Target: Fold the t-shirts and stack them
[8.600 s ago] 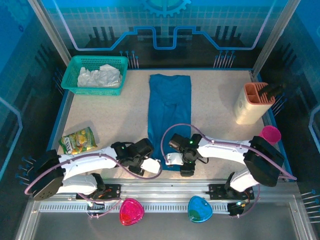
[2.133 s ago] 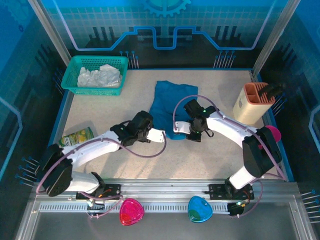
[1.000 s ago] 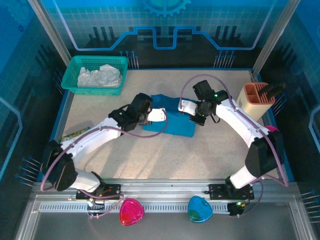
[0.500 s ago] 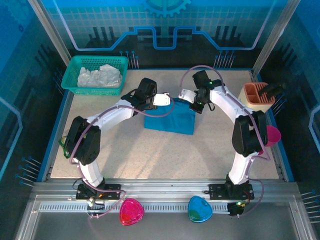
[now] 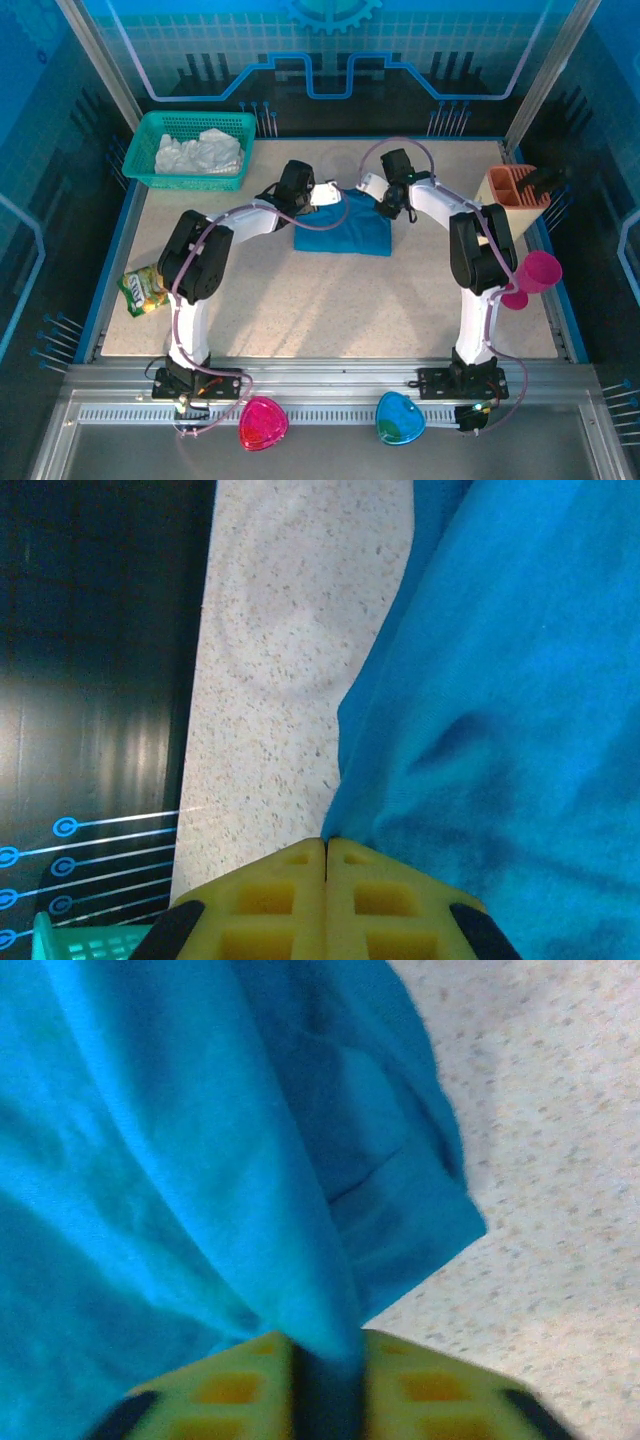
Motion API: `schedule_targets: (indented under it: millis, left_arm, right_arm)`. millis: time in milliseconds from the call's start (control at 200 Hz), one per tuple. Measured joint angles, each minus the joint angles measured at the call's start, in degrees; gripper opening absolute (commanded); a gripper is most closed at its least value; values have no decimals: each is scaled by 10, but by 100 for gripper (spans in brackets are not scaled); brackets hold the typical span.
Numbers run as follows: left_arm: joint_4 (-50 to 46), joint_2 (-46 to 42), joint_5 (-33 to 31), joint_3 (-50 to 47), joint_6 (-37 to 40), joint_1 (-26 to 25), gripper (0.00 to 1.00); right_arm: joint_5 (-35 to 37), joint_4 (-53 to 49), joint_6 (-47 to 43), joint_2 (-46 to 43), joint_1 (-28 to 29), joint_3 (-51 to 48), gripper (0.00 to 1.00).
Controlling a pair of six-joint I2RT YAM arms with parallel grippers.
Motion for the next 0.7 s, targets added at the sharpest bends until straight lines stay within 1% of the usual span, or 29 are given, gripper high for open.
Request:
schedule_targets:
  millis: [45,90,230,395,490,525,540,570,626,701]
  left_arm:
    - [18,6,-6,-2,-9,0,35]
    - [37,9,-14,-6,-11,0,47]
    - [94,9,-51,-26,-39,0,68]
    - [152,8,-118,-45,-68,1,76]
    - [168,-7,-155,-66,-92,3,82]
    - [166,-20,-169,-76,-108,4,85]
    - [164,-26,-174,-79,-116,5,86]
    - [159,-39,-184,-84,-131,7,88]
    - [141,-68,-200,-87,-169,12,91]
    - [92,-122,-210,-87,-239,21,96]
  right_arm:
    - [10,18,14,1,-2,-3,47]
    - [18,34,36,1,-4,-6,51]
    - [24,83,99,1,-13,-18,57]
    - [5,120,183,-10,-17,-41,58]
    - [-19,122,250,-30,-19,-47,59]
    - [-32,118,283,-40,-22,-47,60]
    - [-37,115,301,-45,-24,-47,62]
    - [-52,108,332,-56,-28,-46,64]
    - [-81,88,378,-76,-40,-42,64]
    - [-119,63,442,-103,-62,-41,64]
